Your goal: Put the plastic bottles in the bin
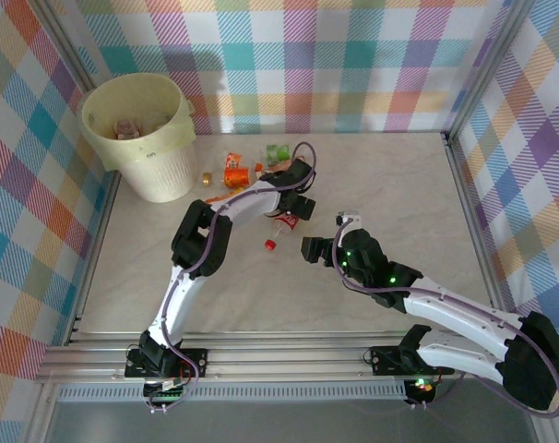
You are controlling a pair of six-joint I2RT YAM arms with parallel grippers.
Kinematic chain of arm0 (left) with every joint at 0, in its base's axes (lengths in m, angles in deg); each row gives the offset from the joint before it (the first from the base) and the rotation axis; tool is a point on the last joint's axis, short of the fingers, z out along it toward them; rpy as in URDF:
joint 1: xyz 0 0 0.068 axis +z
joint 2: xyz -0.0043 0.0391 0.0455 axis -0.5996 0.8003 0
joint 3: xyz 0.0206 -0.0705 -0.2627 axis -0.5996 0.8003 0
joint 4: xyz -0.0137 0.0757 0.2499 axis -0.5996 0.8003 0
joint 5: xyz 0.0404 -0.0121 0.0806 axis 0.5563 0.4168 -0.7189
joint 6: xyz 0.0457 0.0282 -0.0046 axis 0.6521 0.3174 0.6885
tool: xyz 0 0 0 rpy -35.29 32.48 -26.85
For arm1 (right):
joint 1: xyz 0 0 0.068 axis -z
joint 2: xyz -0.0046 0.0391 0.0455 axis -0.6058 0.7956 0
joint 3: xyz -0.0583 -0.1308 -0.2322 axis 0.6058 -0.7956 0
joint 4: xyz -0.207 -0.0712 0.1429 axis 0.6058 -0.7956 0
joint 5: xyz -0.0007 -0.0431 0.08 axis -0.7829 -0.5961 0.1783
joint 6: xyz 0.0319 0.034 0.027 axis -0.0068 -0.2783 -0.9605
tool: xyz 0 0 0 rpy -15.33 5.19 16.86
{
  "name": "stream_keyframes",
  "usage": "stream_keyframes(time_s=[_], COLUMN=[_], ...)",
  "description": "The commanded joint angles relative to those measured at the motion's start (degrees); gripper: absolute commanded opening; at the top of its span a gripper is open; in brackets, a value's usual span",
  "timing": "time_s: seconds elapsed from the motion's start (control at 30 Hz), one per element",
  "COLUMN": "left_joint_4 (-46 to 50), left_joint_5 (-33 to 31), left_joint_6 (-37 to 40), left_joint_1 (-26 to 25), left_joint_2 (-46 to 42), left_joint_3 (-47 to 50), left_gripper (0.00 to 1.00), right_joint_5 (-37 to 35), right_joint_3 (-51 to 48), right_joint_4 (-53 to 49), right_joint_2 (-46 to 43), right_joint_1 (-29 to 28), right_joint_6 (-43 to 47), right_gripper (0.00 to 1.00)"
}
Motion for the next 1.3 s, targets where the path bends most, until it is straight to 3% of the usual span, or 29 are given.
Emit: stream_keyframes(time_s=[0.0,0.47,0.7,0.9,1.27], left_joint_4=[7.3,18.2,19.2,18.0,0.5], left_joint_5=[-5.1,-2.5,-2.3,-1.3,3.7], left_joint_6=[0.1,-7.6,-9.7,-9.0,-9.5], left_joint_1=[-0.3,-0.2,-0.2,-0.2,0.0], left_joint_2=[2.6,15.0,16.5,12.5,-5.9], left_joint_3=[-4.6,-26.1,-30.1,-26.1,-1.7], left_gripper=[0.91,0.84,0.76,0.63,0.55], right_joint_5=[-1.5,-2.1,-2.1,-2.0,7.6], right_joint_3=[-0.5,-0.6,-0.3,-0.3,-0.2], right_joint_4=[-0.5,-1.0,-1.0,-0.2,7.0], right_joint_2=[-1.3,-1.0,-0.3,0.5,1.6], right_joint_1=[-0.4,-0.4,-0.4,-0.4,-0.4], right_joint_6=[0.3,-0.6,-0.6,0.1,12.2], right_gripper=[1.0,1.0,1.0,1.0,1.0])
